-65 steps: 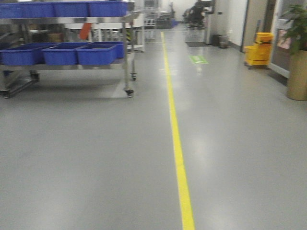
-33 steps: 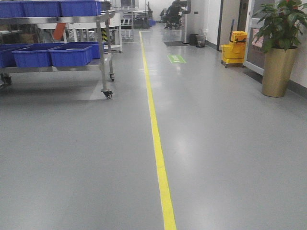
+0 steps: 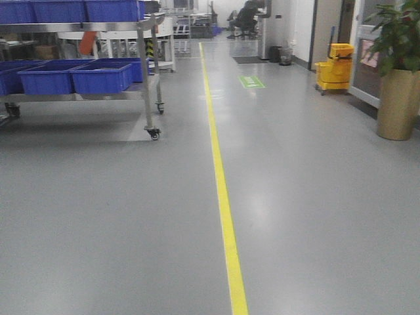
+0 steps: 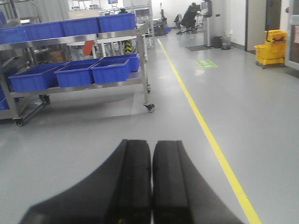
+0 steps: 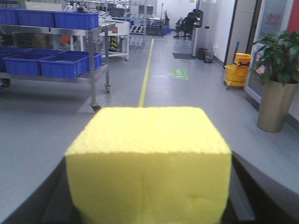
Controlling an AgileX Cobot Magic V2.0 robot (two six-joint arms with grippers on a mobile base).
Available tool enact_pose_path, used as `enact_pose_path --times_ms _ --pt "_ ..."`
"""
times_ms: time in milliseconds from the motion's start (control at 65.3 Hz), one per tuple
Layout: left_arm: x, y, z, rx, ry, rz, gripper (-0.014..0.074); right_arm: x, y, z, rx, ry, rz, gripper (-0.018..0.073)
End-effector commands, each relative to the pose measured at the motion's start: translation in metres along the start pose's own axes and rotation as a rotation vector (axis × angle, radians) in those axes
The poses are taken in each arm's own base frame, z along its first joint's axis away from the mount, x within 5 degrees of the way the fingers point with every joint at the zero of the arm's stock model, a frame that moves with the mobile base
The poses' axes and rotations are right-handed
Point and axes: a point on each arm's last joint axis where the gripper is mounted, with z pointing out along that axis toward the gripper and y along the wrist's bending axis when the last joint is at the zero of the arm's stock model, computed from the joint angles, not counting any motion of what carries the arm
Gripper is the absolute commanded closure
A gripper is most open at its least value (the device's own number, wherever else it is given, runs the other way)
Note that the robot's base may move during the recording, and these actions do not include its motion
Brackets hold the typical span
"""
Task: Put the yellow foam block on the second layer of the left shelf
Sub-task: 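Drive the base away from the table down the aisle holding the cube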
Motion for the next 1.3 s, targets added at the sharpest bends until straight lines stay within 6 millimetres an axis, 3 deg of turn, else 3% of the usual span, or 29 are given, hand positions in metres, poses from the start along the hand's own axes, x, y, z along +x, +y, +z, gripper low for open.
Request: enact_pose_path --times_ms 0,1287 --pt "-0.0002 -0.0012 -0.0011 0.011 -0.078 -0.011 0.046 -0.0168 -0.0013 -0.0003 0.016 -0.109 -0.005 0.0096" --pt "-0.0002 -0.0012 -0.0011 0.011 -0.078 -0.011 0.046 -0.0168 -0.0013 -0.0003 0.016 -0.109 -0.005 0.0096"
